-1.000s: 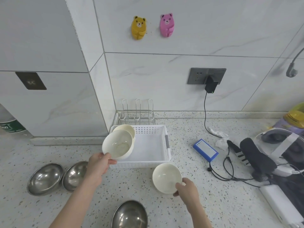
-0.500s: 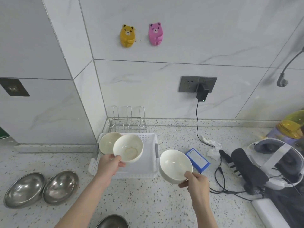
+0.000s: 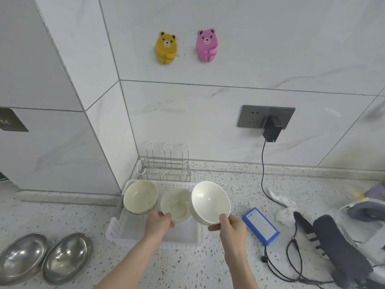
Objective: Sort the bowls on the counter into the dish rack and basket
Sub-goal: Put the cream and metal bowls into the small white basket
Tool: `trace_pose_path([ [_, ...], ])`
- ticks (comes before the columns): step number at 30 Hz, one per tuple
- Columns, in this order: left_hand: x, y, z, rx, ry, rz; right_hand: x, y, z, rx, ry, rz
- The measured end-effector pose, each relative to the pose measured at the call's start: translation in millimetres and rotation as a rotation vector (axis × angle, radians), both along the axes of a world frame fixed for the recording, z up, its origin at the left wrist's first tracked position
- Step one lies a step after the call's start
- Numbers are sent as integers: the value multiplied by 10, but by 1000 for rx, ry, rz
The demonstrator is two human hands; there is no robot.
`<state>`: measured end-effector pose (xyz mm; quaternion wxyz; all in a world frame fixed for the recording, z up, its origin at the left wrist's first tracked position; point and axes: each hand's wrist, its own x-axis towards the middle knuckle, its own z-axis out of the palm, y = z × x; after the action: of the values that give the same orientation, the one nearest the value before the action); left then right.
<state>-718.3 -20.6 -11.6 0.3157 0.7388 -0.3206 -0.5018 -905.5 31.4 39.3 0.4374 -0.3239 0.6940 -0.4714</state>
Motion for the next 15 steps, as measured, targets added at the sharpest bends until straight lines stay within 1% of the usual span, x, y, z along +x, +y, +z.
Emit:
trace_pose_path([
  [3, 8, -56, -121, 12, 9, 27, 32, -155, -43, -16, 54, 49],
  [11, 2, -162, -263, 7, -2, 3, 187, -525, -160, -8, 191, 192],
  [15, 13, -168, -272, 15, 76, -9, 265, -610, -274, 11, 242, 239],
])
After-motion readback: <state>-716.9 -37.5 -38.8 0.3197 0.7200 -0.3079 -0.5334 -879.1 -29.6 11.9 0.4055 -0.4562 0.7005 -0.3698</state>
